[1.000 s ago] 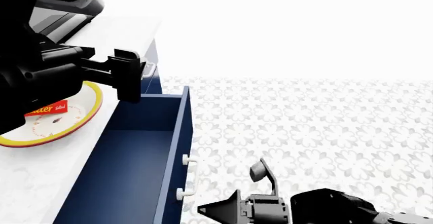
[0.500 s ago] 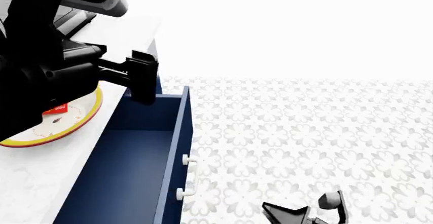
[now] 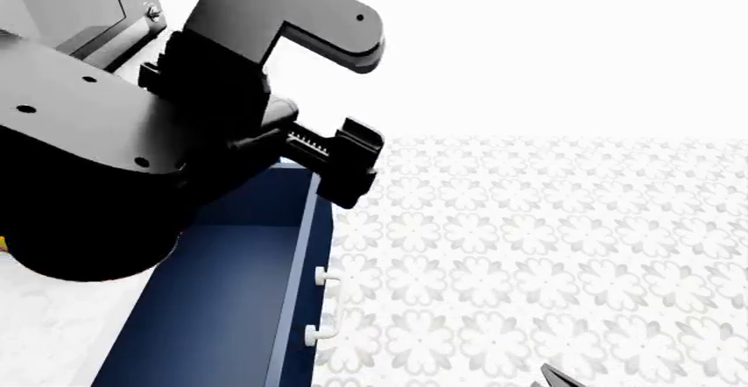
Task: Place the bar in the bowl and close the drawer.
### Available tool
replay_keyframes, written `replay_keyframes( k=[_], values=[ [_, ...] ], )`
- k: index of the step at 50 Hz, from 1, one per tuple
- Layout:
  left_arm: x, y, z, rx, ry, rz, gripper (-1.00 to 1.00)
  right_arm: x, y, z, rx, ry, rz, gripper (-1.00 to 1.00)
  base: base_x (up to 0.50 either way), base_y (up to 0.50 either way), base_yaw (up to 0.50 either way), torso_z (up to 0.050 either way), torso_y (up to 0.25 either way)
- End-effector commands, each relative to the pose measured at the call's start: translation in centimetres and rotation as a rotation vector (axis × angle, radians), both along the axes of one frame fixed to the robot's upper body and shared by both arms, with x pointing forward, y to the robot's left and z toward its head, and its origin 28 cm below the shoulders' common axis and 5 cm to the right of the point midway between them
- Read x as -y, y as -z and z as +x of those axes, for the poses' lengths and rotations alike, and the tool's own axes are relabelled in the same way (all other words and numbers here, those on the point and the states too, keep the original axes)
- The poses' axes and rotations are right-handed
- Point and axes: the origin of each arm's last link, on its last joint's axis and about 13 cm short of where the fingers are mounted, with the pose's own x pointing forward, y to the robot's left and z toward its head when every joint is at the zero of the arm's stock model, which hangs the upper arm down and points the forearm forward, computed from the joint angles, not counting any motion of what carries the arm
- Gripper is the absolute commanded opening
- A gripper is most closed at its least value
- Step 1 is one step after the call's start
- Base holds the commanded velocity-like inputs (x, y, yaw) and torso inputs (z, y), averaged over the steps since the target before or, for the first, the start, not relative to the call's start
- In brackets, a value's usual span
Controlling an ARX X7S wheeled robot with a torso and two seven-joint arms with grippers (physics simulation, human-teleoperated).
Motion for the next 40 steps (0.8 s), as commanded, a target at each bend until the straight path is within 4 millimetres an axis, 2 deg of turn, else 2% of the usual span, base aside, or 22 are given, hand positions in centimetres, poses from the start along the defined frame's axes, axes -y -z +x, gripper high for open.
replay_keyframes(
  k=[1, 18, 27, 33, 40],
  values=[
    [4.1, 1.0, -0.8, 0.051, 0.05, 0.147, 1.0, 0.7, 0.6, -0.9, 0.012, 0.075, 0.036, 1.0, 0.0, 0.0, 0.0, 0.0, 0.0],
    [9.0, 6.4, -2.1, 0.079, 0.128, 0.407, 1.0, 0.4, 0.4, -0.5, 0.013, 0.086, 0.055, 1.0, 0.0, 0.0, 0.0, 0.0, 0.0],
    [10.6, 8.4, -3.3, 0.132, 0.149, 0.51, 1.0, 0.3, 0.0, 0.4, 0.01, 0.09, 0.06, 1.0, 0.0, 0.0, 0.0, 0.0, 0.0],
    [11.6, 10.2, -4.0, 0.146, 0.18, 0.557, 1.0, 0.1, -1.5, 3.0, 0.005, 0.092, 0.064, 1.0, 0.0, 0.0, 0.0, 0.0, 0.0],
    [12.2, 12.1, -4.3, 0.148, 0.2, 0.6, 1.0, 0.2, -1.4, 2.8, 0.002, 0.094, 0.067, 1.0, 0.0, 0.0, 0.0, 0.0, 0.0]
  ],
)
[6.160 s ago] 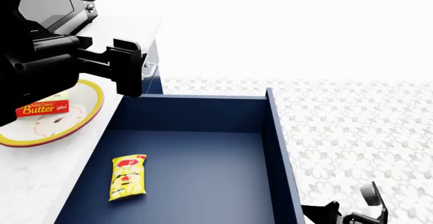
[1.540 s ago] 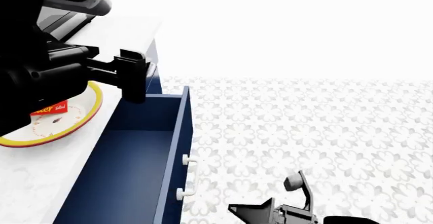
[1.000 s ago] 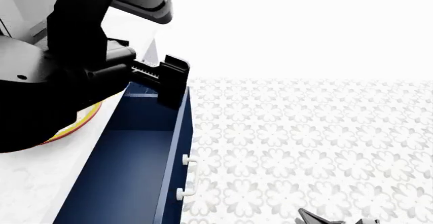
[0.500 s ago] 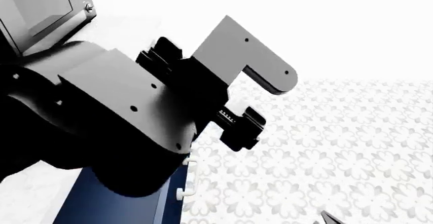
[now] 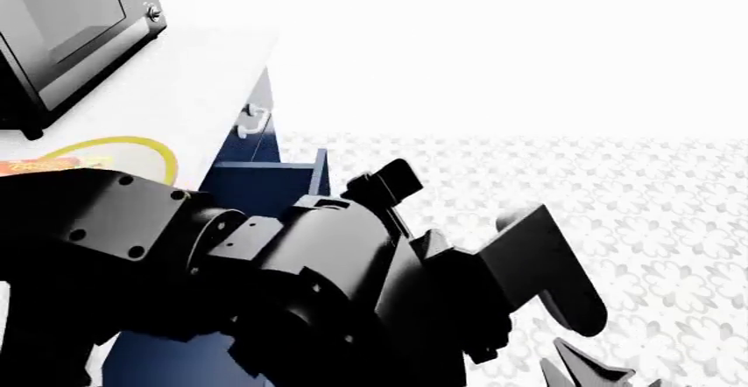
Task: Place the bar in the bowl and close the drawer.
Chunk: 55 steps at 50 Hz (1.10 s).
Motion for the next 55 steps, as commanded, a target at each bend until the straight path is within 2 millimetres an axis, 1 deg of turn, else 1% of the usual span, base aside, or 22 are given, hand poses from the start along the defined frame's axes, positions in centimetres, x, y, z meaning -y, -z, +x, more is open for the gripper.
replay_keyframes(
  k=[1, 8, 17, 22, 35, 46, 55],
  values=[
    [1.1, 3.0, -0.8, 0.026, 0.038, 0.091, 1.0, 0.0, -0.6, 0.9, -0.005, 0.006, 0.005, 1.0, 0.0, 0.0, 0.0, 0.0, 0.0],
    [1.0, 4.4, -0.2, 0.009, 0.006, 0.144, 1.0, 0.0, -0.6, 1.0, -0.007, 0.007, 0.007, 1.0, 0.0, 0.0, 0.0, 0.0, 0.0],
    [0.3, 6.7, 0.6, 0.009, -0.031, 0.272, 1.0, 0.0, -0.7, 1.0, -0.008, 0.008, 0.01, 1.0, 0.0, 0.0, 0.0, 0.0, 0.0],
    [-0.4, 7.6, 1.0, 0.038, -0.026, 0.365, 1.0, 0.0, -0.7, 1.0, -0.007, 0.007, 0.012, 1.0, 0.0, 0.0, 0.0, 0.0, 0.0],
    [-1.7, 10.4, 0.8, 0.026, 0.043, 0.558, 1.0, 0.1, -0.7, 0.9, -0.005, 0.008, 0.02, 1.0, 0.0, 0.0, 0.0, 0.0, 0.0],
    [-2.0, 11.5, 0.2, -0.023, 0.076, 0.597, 1.0, 0.2, -0.5, 0.5, -0.007, 0.009, 0.02, 1.0, 0.0, 0.0, 0.0, 0.0, 0.0],
    [-1.8, 11.6, -0.4, -0.063, 0.084, 0.571, 1.0, 0.2, -0.4, 0.4, -0.01, 0.01, 0.021, 1.0, 0.0, 0.0, 0.0, 0.0, 0.0]
  ],
)
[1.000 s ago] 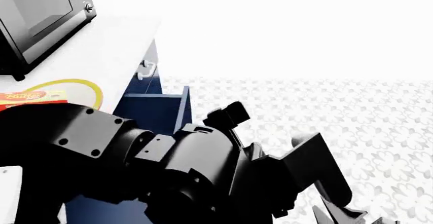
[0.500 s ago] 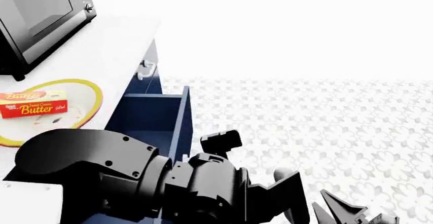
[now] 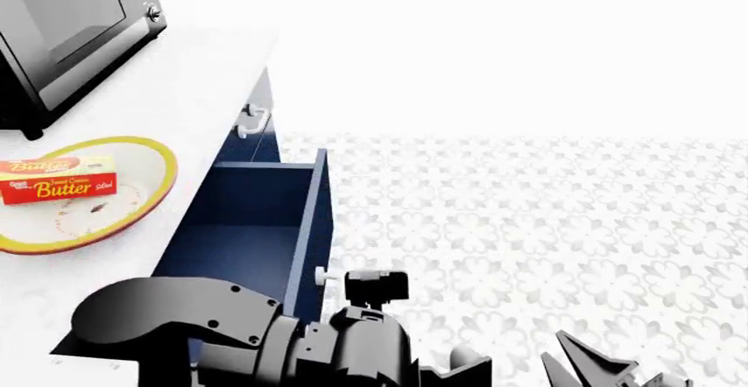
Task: Place the bar in the bowl and close the drawer.
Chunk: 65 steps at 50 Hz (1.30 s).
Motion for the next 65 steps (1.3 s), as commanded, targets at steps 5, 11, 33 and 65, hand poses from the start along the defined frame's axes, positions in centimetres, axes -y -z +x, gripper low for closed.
replay_keyframes(
  k=[5, 11, 33, 65],
  values=[
    [-0.1, 1.2, -0.6, -0.057, -0.009, 0.02, 1.0, 0.0, 0.1, -0.3, -0.003, 0.003, 0.002, 1.0, 0.0, 0.0, 0.0, 0.0, 0.0],
    [-0.1, 1.5, -0.5, -0.072, -0.028, 0.033, 1.0, 0.1, 0.1, -0.3, -0.003, 0.003, 0.003, 1.0, 0.0, 0.0, 0.0, 0.0, 0.0],
    [0.0, 2.6, -1.0, -0.157, -0.073, 0.042, 1.0, 0.0, 0.3, -0.6, -0.002, 0.003, 0.007, 1.0, 0.0, 0.0, 0.0, 0.0, 0.0],
    [-0.2, 4.7, -0.8, -0.234, -0.19, 0.104, 1.0, -0.1, 0.4, -0.7, -0.005, 0.004, 0.014, 1.0, 0.0, 0.0, 0.0, 0.0, 0.0]
  ],
)
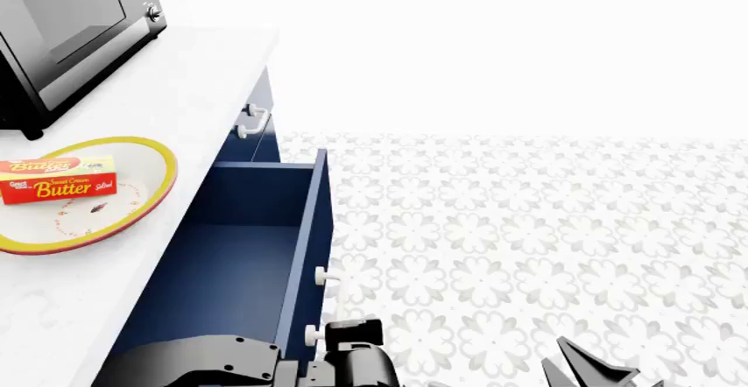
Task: Place the bar in the bowl and close the drawer.
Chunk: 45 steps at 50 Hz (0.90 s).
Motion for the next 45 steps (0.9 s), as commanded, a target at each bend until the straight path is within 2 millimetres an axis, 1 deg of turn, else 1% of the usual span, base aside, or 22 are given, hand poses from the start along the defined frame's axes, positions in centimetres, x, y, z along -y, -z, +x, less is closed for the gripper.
replay_keyframes(
  k=[1, 10, 20, 30, 40, 45],
  values=[
    [-0.1, 0.6, 0.2, -0.022, -0.038, 0.025, 1.0, 0.0, 0.0, -0.1, 0.002, 0.0, 0.005, 1.0, 0.0, 0.0, 0.0, 0.0, 0.0],
    [-0.3, 0.8, 0.8, -0.002, -0.066, 0.049, 1.0, 0.0, 0.0, -0.1, 0.005, 0.0, 0.005, 1.0, 0.0, 0.0, 0.0, 0.0, 0.0],
    [-0.5, 1.1, 2.3, -0.002, -0.121, 0.055, 1.0, -0.1, 0.1, -0.2, 0.003, 0.001, 0.005, 1.0, 0.0, 0.0, 0.0, 0.0, 0.0],
    [-1.1, 1.9, 3.8, 0.023, -0.166, 0.09, 1.0, -0.1, 0.1, -0.2, 0.0, 0.003, 0.005, 1.0, 0.0, 0.0, 0.0, 0.0, 0.0],
    [-1.6, 2.7, 4.4, 0.023, -0.194, 0.135, 1.0, -0.1, 0.2, -0.4, -0.001, 0.005, 0.005, 1.0, 0.0, 0.0, 0.0, 0.0, 0.0],
    [-1.7, 2.8, 4.5, 0.015, -0.211, 0.139, 1.0, 0.0, 0.2, -0.4, 0.0, 0.005, 0.004, 1.0, 0.0, 0.0, 0.0, 0.0, 0.0]
  ],
)
